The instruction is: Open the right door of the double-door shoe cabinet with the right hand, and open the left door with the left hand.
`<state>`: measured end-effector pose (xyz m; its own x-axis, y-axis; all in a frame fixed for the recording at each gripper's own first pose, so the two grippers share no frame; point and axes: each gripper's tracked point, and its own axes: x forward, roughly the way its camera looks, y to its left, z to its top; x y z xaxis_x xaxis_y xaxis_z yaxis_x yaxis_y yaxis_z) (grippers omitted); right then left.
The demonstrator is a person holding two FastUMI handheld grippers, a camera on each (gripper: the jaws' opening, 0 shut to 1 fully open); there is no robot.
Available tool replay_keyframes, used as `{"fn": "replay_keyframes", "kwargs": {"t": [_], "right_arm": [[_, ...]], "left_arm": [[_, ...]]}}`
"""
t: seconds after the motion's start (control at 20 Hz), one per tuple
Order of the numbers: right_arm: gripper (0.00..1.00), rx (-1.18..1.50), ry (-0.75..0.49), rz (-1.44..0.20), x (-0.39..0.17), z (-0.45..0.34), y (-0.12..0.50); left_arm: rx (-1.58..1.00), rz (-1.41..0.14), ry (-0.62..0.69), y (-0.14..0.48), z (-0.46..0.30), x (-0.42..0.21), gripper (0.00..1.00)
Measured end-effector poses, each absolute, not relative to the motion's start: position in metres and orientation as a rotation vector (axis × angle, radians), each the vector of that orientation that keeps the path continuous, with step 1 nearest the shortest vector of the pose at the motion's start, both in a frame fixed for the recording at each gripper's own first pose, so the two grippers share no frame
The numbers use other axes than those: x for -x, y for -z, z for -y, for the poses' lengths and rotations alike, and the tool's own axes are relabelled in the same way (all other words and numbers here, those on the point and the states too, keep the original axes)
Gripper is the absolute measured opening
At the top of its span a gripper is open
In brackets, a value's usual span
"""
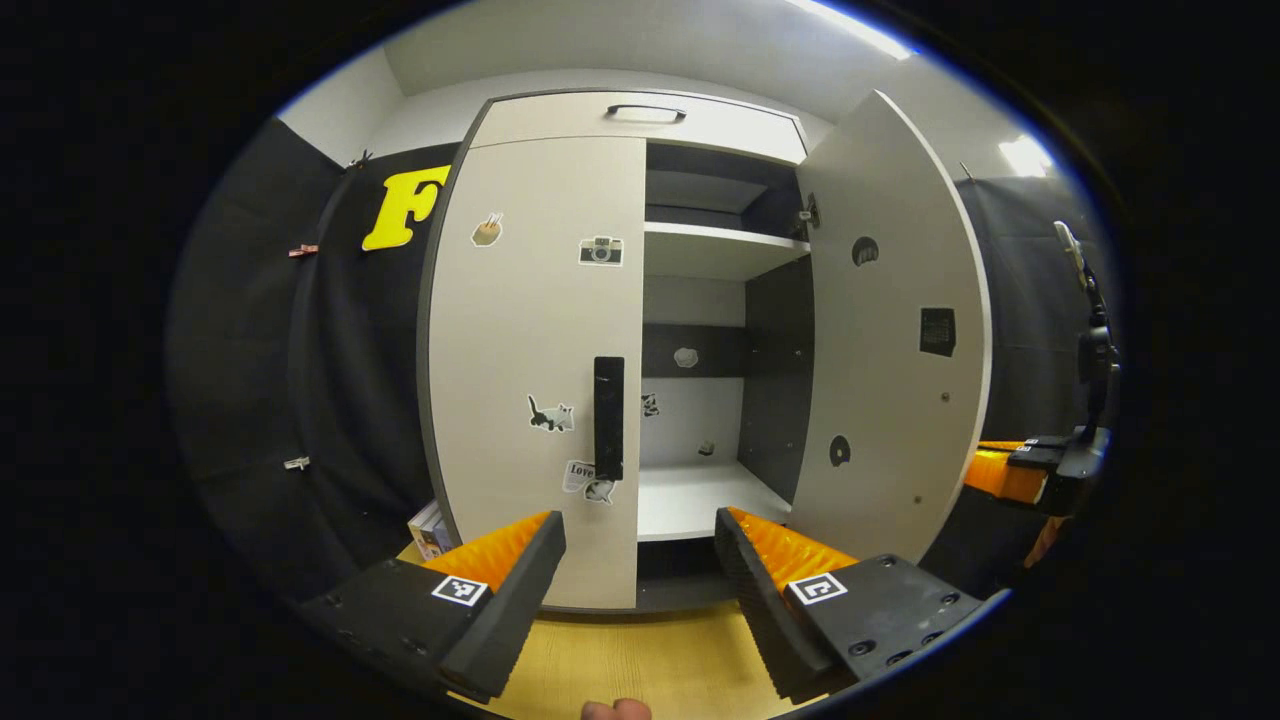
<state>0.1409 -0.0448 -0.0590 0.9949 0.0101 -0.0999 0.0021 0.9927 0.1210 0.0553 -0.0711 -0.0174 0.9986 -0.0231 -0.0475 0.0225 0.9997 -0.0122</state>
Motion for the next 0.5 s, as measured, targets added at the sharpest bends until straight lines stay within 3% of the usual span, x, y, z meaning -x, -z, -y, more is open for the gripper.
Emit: {"fn": "replay_keyframes", "kwargs": {"t": [0.05, 0.5], "right_arm": [[0.05, -0.137, -0.008, -0.096, -0.143, 0.053, 0.06], [0.09, -0.158, -0.017, -0.111, -0.142, 0.059, 0.063]], "left_arm": [[0.012, -0.048, 0.022, 0.017, 0.072, -0.058, 0.93], [-0.008, -0.04, -0.037, 0.005, 0.06, -0.094, 0.94]]}}
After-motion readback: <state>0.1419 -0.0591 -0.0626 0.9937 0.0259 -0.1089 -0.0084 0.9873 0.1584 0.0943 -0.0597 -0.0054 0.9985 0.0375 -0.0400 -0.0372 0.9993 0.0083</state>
